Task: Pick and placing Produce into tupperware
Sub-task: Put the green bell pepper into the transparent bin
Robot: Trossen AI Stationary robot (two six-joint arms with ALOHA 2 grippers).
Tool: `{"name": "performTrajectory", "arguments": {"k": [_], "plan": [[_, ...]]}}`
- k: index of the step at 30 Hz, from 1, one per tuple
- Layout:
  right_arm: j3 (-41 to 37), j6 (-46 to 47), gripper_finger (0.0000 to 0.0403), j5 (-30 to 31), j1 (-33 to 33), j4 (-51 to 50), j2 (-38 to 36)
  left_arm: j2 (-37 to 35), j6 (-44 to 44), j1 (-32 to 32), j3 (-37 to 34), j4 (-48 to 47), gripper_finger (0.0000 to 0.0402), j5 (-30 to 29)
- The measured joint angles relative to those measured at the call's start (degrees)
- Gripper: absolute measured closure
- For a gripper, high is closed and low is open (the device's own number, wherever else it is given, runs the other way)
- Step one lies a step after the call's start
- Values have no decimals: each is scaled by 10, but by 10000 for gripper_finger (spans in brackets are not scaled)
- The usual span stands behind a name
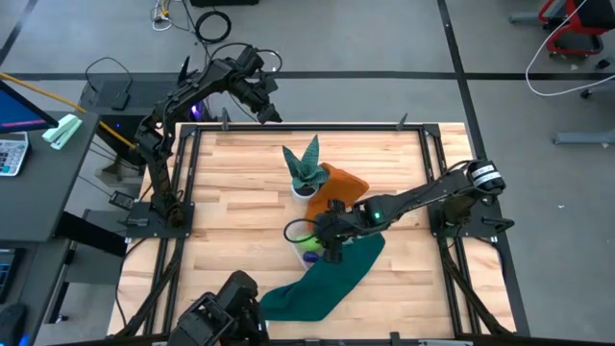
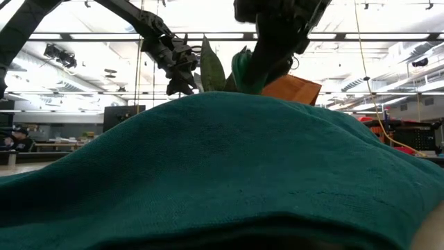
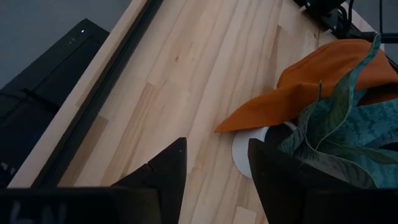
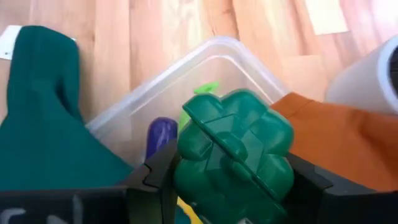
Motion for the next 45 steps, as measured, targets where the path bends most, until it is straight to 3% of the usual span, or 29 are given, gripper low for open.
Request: {"name": "performTrajectory", "arguments": {"k": [4, 8, 12, 16, 19, 22, 27, 33, 40, 45], "plan": [[0, -10, 242, -20, -8, 2, 11, 0, 0, 0, 0, -2, 220, 3], [0, -8, 242, -34, -11, -2, 20, -5, 24, 1, 0, -7, 225, 63], [0, -6, 242, -34, -12, -1, 22, -28, 39, 3, 14, -4, 234, 58], [0, -7, 242, -34, -12, 1, 22, -76, 56, -7, 25, -45, 240, 106], [0, -7, 242, -34, -13, 0, 22, -129, 100, -42, 26, -101, 244, 106], [0, -6, 242, -34, -17, -1, 22, -176, 124, -87, 26, -145, 248, 65], [0, -6, 242, -33, -29, -1, 22, -255, 104, -159, 17, -168, 256, 49], [0, -7, 242, -33, -43, -1, 22, -337, 31, -227, -45, -123, 266, 40], [0, -3, 242, -32, -46, -1, 21, -416, -39, -294, -172, -55, 276, -68], [0, -2, 242, -32, -46, -1, 21, -461, -88, -344, -275, 6, 278, -90]]}}
